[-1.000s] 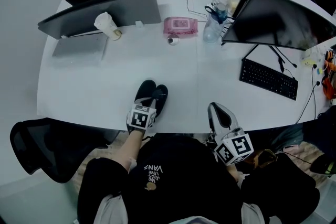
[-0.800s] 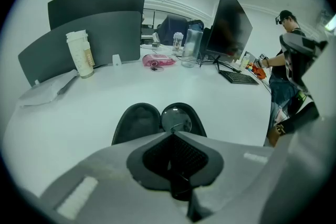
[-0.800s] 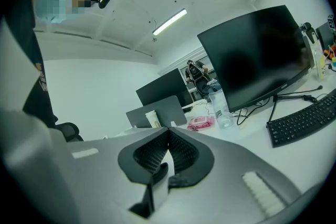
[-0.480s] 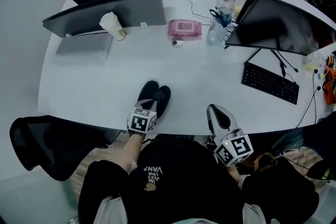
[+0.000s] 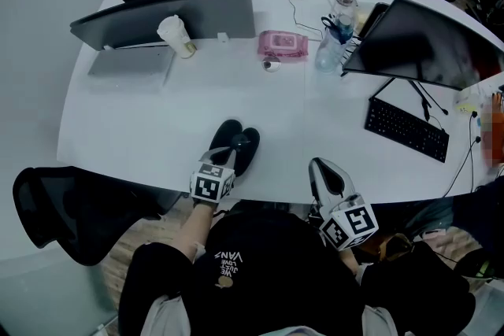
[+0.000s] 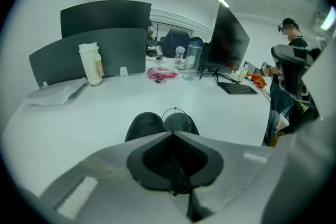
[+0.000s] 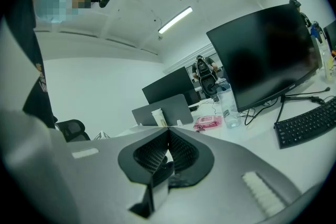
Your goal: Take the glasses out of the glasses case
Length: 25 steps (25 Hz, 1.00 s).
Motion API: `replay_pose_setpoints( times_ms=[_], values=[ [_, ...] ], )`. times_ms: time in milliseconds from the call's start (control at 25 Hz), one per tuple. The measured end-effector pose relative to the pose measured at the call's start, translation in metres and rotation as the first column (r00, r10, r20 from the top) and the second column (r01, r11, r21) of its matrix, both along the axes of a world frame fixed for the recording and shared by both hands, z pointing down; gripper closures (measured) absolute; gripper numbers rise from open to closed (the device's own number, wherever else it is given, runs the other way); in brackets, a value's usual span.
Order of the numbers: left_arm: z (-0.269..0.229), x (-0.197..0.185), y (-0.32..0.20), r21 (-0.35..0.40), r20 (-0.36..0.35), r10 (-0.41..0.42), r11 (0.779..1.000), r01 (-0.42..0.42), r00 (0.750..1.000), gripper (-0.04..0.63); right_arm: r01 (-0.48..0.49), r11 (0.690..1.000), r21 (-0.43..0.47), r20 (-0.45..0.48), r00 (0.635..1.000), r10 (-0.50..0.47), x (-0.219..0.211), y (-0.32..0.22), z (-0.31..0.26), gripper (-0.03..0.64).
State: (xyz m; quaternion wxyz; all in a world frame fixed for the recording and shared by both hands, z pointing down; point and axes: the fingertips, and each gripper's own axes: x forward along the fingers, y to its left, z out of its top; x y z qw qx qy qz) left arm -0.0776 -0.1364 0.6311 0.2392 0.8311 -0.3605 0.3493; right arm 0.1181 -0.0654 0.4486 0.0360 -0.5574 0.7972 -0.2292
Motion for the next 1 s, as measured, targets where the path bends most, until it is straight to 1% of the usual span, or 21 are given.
replay_pose_setpoints(
  times_ms=[120,560,1000],
  values=[
    [-0.011,0.000,-0.004,0.029,-0.031,-0.020,0.999,0.021,0.999,0.586,0.012,1.000,0.002,0.001,1.000,-0.012,-0.004,0.000,-0.001,0.615],
    [-0.050,-0.006,-0.001,0.099,-0.101,-0.056,0.993,0.066,0.993,0.586,0.069,0.997,0.027,-0.005,0.998,-0.069,-0.017,-0.002,-0.008,0.615],
    [-0.098,-0.021,0.002,0.206,-0.179,-0.091,0.970,0.127,0.980,0.586,0.148,0.987,0.065,-0.025,0.989,-0.147,-0.034,-0.014,-0.019,0.615]
  ],
)
